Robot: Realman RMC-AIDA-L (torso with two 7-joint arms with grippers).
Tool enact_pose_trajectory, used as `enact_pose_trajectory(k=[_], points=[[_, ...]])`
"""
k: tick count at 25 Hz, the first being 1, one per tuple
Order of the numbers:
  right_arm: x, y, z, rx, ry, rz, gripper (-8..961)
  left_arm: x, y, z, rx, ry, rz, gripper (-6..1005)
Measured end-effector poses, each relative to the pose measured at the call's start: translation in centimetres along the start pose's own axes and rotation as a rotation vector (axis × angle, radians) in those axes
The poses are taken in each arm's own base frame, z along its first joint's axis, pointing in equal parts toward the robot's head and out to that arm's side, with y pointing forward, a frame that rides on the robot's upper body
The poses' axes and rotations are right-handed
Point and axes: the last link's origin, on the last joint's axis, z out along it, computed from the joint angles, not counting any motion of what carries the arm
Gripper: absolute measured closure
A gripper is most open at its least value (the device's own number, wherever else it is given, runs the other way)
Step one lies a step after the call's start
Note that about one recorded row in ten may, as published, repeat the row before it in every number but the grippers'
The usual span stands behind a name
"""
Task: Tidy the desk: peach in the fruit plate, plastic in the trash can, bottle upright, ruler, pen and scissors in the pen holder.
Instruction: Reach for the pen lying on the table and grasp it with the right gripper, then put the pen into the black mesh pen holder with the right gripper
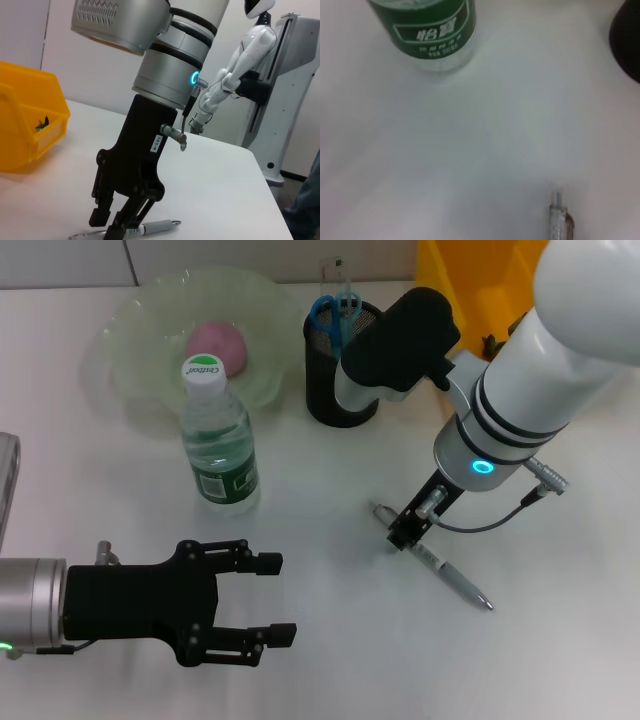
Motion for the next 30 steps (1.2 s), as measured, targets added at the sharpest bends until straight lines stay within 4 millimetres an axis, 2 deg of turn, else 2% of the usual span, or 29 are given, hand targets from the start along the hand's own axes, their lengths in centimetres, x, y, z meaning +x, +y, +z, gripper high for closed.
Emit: enact_pose_trajectory(k=[7, 21, 26, 30], points=[[0.0, 0.01, 0.04, -0.001, 0.003, -0.001, 634, -0.02, 0.01, -0.02, 0.001, 0.001, -0.001, 213], [-0.02, -0.12, 0.5, 0.003, -0.004, -0.003, 635, -0.12, 0.08, -0.06, 0.002, 0.0, -0.003, 213], [0.14, -0.03, 0.35, -0.005, -0.01, -0.003, 812, -0.19, 0.13, -0.1, 0.003, 0.0, -0.005, 213], [0.33, 0.06, 0.05, -0.011, -0.028, -0.001, 819, -0.22, 0.15, -0.11, 0.004, 0.0, -0.005, 213]])
